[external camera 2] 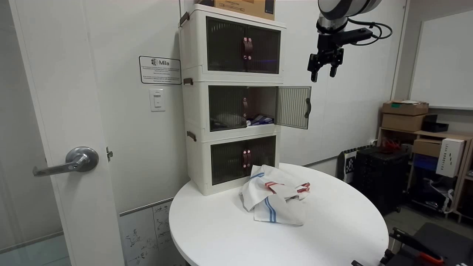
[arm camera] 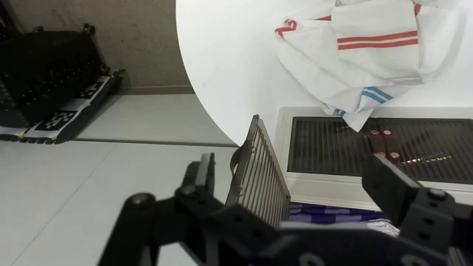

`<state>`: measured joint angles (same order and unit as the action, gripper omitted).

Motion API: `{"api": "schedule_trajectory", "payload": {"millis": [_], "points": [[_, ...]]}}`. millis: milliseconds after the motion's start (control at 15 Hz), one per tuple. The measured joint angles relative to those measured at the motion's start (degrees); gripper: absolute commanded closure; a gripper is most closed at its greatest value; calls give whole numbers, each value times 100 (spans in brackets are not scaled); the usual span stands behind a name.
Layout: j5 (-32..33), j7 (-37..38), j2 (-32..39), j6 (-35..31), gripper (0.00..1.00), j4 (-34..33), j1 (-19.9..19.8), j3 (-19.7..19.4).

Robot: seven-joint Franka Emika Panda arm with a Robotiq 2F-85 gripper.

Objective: Close the 2nd drawer doors.

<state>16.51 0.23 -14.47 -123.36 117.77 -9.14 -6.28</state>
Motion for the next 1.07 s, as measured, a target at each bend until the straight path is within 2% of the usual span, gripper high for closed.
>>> {"api": "schedule_trajectory", "payload": {"millis": [200, 400, 733, 1067], "points": [[1, -245, 249, -234, 0, -140, -17, -133], [-96, -449, 531, -742, 0, -220, -24, -310], [-656, -1018, 1076, -1616, 0, -353, -25, -481], [-1156, -1765, 1600, -2077, 0, -622, -20, -465]]}}
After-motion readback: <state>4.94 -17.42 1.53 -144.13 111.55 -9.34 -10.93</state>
